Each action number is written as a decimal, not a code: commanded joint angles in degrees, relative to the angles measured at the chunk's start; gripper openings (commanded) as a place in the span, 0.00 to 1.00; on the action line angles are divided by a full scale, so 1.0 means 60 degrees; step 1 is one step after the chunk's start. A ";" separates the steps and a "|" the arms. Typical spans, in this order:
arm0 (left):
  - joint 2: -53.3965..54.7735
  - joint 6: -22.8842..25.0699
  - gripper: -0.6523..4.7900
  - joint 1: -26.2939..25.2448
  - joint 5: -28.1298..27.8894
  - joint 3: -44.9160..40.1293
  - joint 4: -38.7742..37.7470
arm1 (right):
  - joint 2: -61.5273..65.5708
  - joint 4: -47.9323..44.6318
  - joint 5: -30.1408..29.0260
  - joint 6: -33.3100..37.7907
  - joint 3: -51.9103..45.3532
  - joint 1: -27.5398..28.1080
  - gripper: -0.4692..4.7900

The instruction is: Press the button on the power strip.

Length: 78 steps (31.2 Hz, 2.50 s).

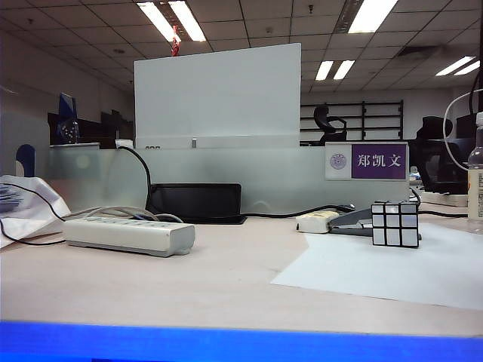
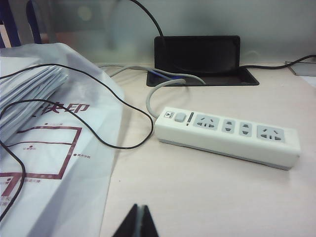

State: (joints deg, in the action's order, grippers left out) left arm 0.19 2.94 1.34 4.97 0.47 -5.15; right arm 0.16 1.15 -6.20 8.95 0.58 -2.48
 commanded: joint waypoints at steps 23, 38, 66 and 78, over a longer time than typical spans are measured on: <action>-0.0011 -0.1883 0.11 0.0004 0.1089 0.0605 0.0729 | -0.0011 -0.0856 -0.1530 0.0845 0.0401 -0.0011 0.09; 0.1326 -0.1672 0.11 0.0000 0.1359 0.2812 0.0805 | 0.2288 -0.0976 -0.1596 0.0838 0.3304 -0.0011 0.09; 1.2397 0.0980 0.11 -0.0011 0.2710 0.6881 0.2098 | 0.9938 -0.0962 -0.4561 0.0750 0.7100 -0.3136 0.09; 1.5293 0.1410 0.11 -0.0015 0.2714 0.8947 0.2874 | 1.0819 -0.1246 -0.4524 0.0714 0.7100 -0.3836 0.09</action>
State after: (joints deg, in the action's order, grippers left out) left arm 90.85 10.09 1.32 20.99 52.93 11.79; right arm 65.34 -4.69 -33.08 13.47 42.85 -25.39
